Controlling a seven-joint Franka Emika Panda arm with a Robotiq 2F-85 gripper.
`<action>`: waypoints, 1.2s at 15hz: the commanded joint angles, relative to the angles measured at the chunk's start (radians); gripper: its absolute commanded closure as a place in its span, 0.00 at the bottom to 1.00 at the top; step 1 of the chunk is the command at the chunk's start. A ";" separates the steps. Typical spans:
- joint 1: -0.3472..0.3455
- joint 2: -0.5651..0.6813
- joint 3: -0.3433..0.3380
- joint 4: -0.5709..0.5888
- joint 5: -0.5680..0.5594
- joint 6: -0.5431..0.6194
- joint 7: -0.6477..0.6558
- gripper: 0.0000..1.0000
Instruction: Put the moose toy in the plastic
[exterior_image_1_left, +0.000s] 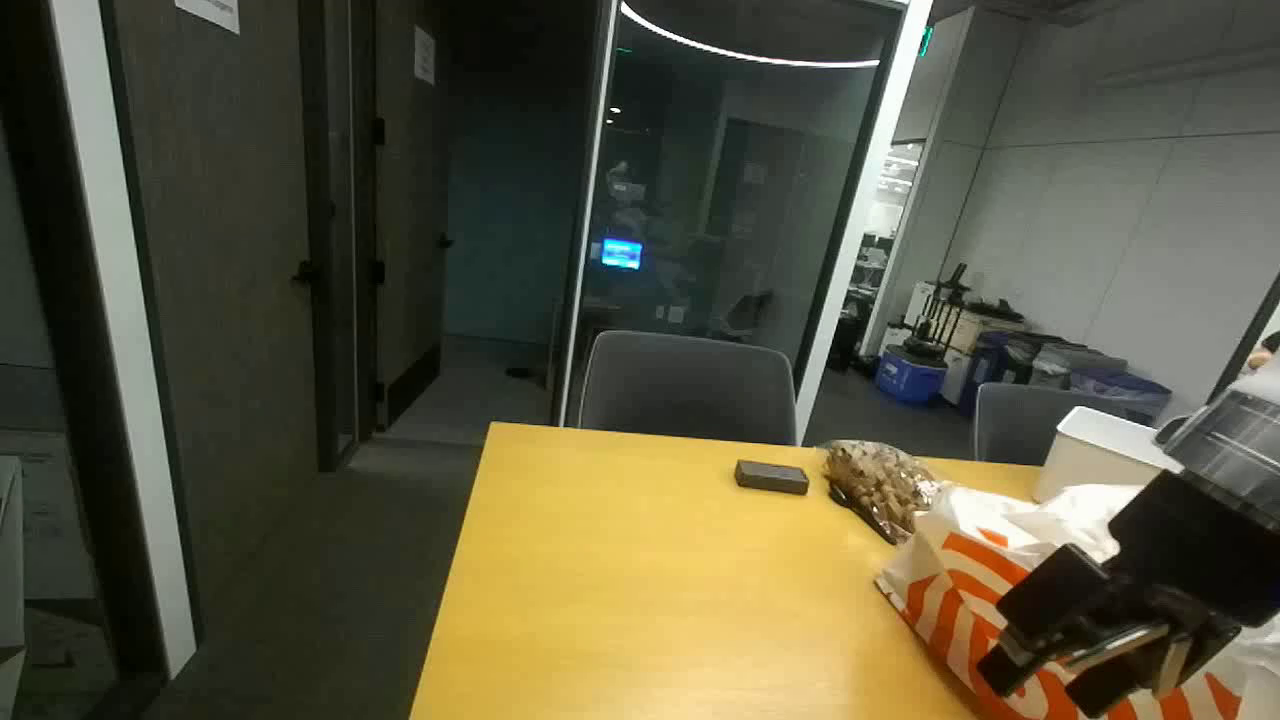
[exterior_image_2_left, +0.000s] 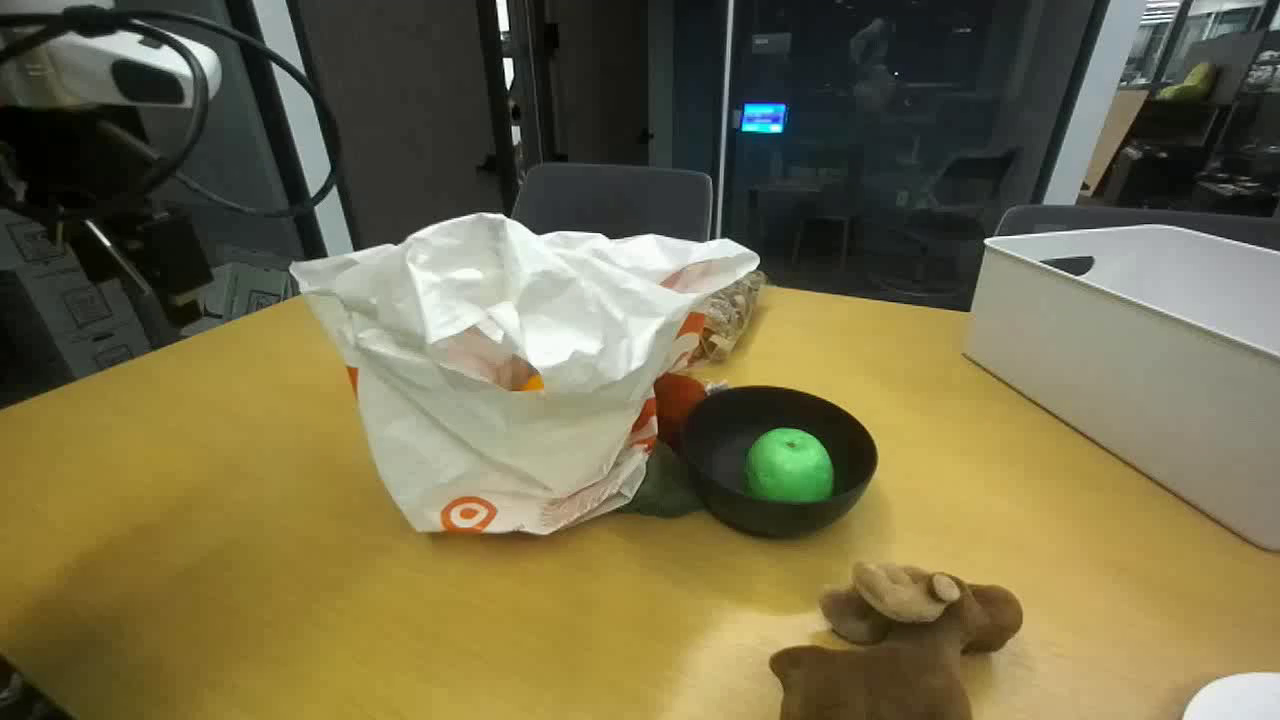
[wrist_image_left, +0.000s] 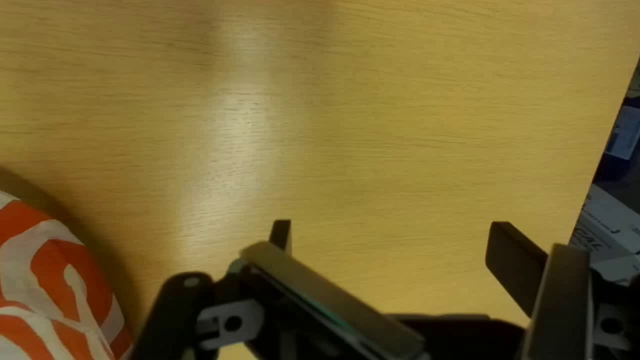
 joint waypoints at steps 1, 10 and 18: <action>-0.004 -0.001 0.003 0.002 0.001 -0.006 -0.001 0.00; -0.018 0.007 -0.009 0.027 -0.001 -0.020 0.005 0.00; -0.183 -0.042 -0.094 0.101 -0.002 -0.007 0.104 0.00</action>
